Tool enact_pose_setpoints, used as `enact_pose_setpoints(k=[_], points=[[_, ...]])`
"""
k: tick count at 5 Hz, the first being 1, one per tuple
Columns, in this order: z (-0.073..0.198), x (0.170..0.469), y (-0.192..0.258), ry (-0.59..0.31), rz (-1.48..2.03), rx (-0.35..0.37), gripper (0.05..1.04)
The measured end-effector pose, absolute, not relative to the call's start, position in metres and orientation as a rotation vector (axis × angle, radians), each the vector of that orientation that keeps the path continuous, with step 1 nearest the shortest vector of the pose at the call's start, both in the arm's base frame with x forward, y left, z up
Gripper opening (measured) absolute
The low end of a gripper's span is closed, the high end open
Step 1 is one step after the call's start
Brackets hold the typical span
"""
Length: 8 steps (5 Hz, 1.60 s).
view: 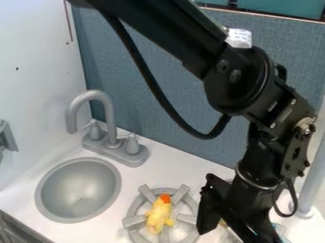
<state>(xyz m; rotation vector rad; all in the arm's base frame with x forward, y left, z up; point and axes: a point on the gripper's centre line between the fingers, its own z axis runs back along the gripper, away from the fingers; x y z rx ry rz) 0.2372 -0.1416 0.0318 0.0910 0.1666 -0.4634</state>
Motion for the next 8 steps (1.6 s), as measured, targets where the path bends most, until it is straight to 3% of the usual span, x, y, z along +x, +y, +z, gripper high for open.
enact_pose_setpoints(k=[1,3,5,8], points=[[0.025,0.235,-0.141,0.190,-0.467,0.099,1.007],[-0.017,0.272,-0.180,0.112,-0.568,0.089,1.007],[-0.036,0.294,-0.208,0.030,-0.597,0.042,1.007],[-0.068,0.307,-0.212,0.055,-0.564,0.084,1.007]])
